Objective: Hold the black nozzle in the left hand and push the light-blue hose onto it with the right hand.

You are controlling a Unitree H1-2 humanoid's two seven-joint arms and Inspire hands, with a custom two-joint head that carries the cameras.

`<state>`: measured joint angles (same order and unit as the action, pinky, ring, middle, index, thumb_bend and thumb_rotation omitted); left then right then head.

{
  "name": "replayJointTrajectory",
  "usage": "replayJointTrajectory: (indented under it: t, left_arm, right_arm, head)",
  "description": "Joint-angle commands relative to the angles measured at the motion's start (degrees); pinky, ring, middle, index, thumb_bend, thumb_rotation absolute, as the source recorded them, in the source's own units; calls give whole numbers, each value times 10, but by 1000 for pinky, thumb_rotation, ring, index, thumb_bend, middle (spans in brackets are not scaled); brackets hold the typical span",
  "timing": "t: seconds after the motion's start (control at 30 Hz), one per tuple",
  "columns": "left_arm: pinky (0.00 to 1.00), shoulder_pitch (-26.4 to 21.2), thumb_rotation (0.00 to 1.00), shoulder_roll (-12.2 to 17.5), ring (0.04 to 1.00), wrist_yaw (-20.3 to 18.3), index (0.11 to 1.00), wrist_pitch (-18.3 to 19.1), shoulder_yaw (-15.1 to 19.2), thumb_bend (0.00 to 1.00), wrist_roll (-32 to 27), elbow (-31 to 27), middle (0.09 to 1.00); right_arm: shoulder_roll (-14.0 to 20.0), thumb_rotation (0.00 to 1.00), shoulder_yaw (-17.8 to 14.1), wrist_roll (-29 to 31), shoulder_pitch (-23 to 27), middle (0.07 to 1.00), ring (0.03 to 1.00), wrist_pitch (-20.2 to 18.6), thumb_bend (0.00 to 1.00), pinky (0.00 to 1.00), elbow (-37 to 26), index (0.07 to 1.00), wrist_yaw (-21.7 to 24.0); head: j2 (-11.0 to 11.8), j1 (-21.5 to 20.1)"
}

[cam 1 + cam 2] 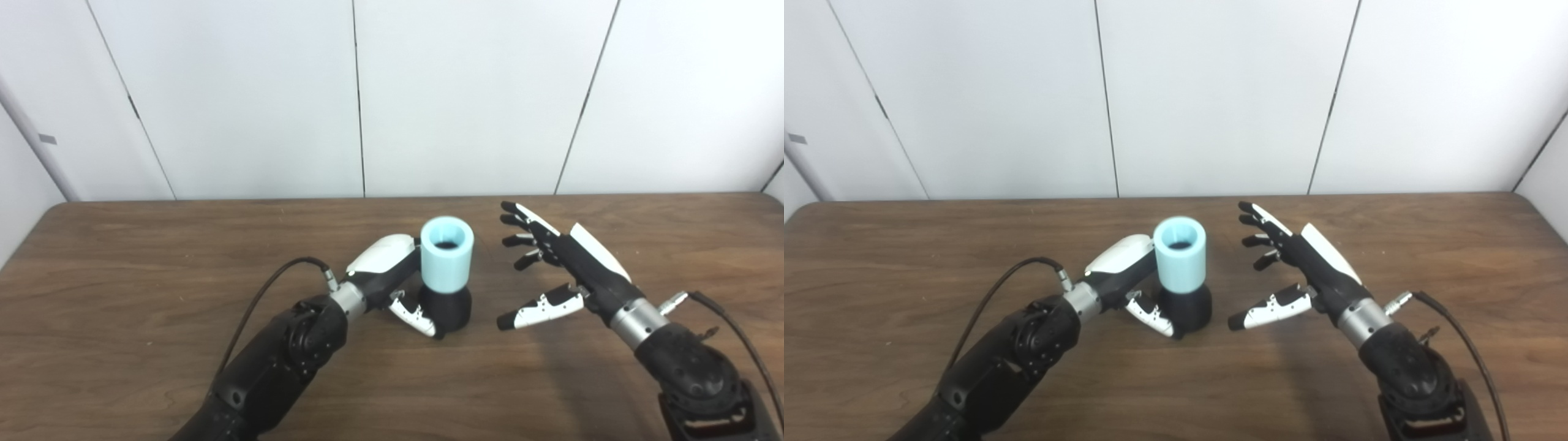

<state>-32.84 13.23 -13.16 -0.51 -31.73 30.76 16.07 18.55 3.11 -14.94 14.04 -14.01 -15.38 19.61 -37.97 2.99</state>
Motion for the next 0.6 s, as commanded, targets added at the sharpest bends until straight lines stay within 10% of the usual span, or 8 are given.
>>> replayJointTrajectory:
  t: [0.0,0.3,0.57]
  left_arm:
    - [999,36,307,19,897,-49,921,36,-2,988,-2,7,925]
    - [1000,57,410,47,1000,-84,1000,68,52,1000,-36,-46,1000]
    - [1000,72,238,60,1000,-81,1000,98,76,975,-13,-92,1000]
  right_arm:
    - [0,137,-11,13,10,932,829,34,859,660,-7,977,-24]
    - [6,138,-7,17,-1,930,826,56,871,643,8,975,-33]
    - [7,143,-8,15,-6,929,825,55,874,659,-1,971,-37]
  head:
    - [0,-1]
    - [0,0]
    - [1,-2]
